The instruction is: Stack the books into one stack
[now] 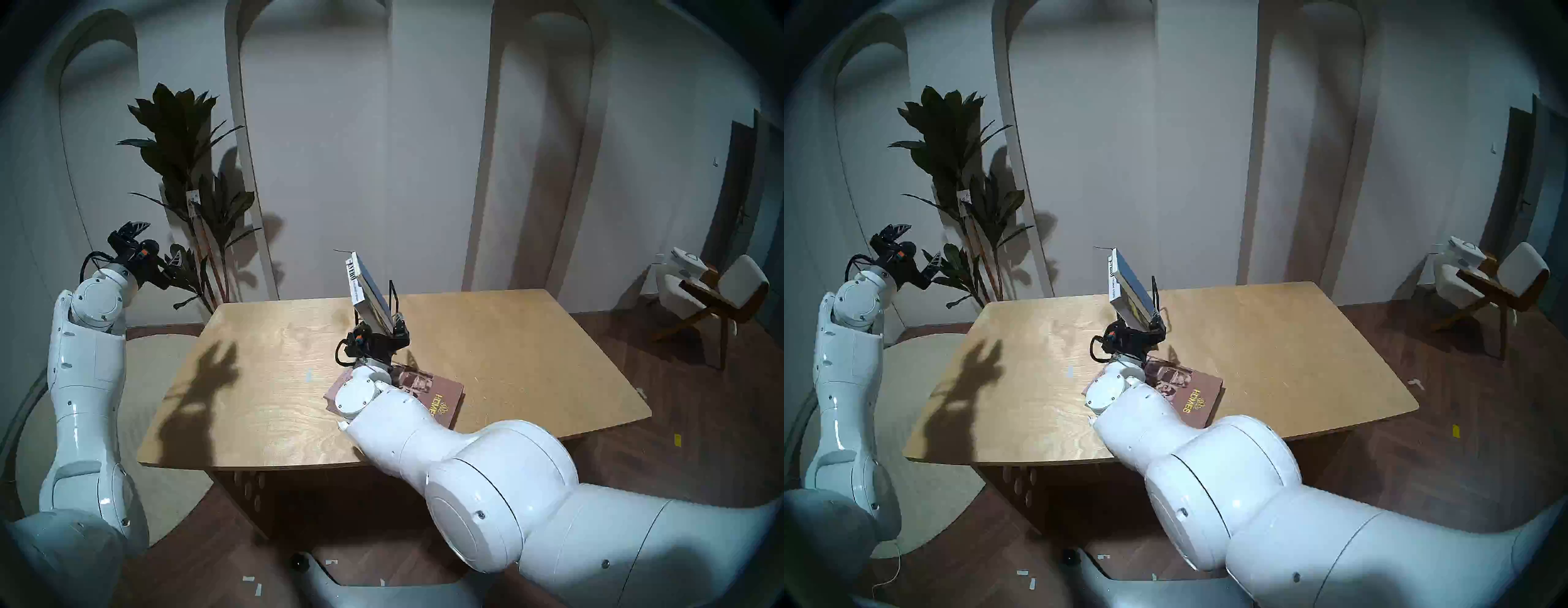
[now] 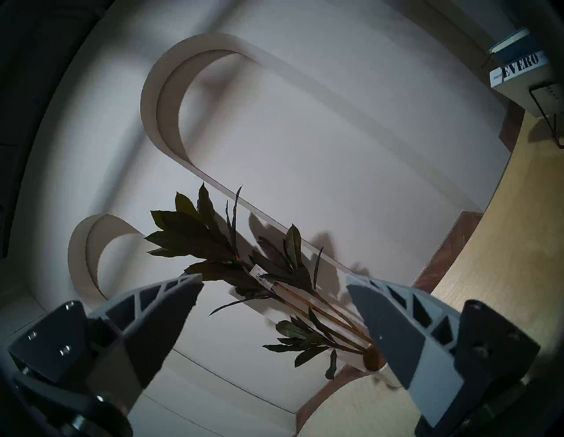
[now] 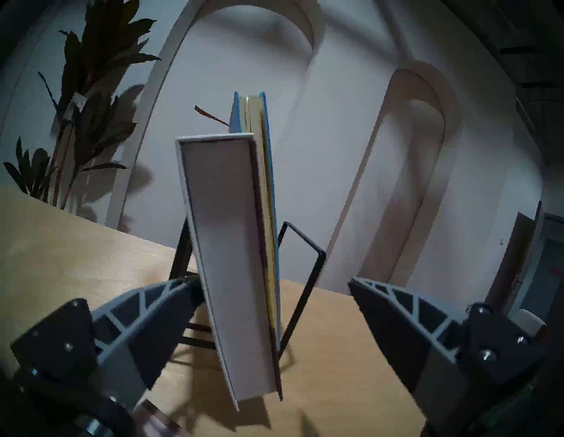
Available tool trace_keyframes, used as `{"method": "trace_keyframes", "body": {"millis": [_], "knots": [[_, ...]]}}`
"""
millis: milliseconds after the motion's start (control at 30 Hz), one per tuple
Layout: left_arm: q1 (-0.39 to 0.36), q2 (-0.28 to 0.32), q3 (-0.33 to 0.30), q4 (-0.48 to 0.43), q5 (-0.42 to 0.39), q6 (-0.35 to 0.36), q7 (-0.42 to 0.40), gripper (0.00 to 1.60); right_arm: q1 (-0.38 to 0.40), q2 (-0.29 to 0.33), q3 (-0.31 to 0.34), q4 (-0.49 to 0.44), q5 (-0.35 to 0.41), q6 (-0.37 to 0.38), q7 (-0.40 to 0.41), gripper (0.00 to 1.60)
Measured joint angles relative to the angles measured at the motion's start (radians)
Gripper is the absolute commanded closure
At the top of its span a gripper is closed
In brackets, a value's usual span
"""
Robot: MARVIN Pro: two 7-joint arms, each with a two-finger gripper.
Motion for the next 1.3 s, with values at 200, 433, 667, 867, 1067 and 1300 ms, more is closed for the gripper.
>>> {"method": "trace_keyframes", "body": {"millis": [200, 433, 667, 867, 1067, 1300], "knots": [[0.000, 0.001, 0.001, 0.001, -0.001, 0.000, 0.000, 0.00, 0.011, 0.002, 0.004, 0.005, 0.008, -0.002, 0.038, 0.00], [0.000, 0.002, 0.002, 0.002, -0.002, 0.000, 0.000, 0.00, 0.025, 0.006, 0.042, 0.017, 0.048, 0.027, 0.072, 0.80], [0.000, 0.003, 0.003, 0.002, -0.003, -0.001, 0.001, 0.00, 0.033, 0.022, 0.047, 0.022, 0.058, 0.049, 0.097, 1.60], [0.000, 0.003, 0.003, 0.002, -0.004, -0.001, 0.001, 0.00, 0.034, 0.029, 0.034, 0.022, 0.046, 0.056, 0.076, 1.60], [0.000, 0.004, 0.004, 0.003, -0.005, -0.001, 0.001, 0.00, 0.030, 0.028, 0.015, 0.022, 0.030, 0.045, 0.048, 1.60], [0.000, 0.004, 0.004, 0.003, -0.006, -0.001, 0.002, 0.00, 0.024, 0.030, -0.017, 0.018, 0.001, 0.005, 0.002, 1.60]]}}
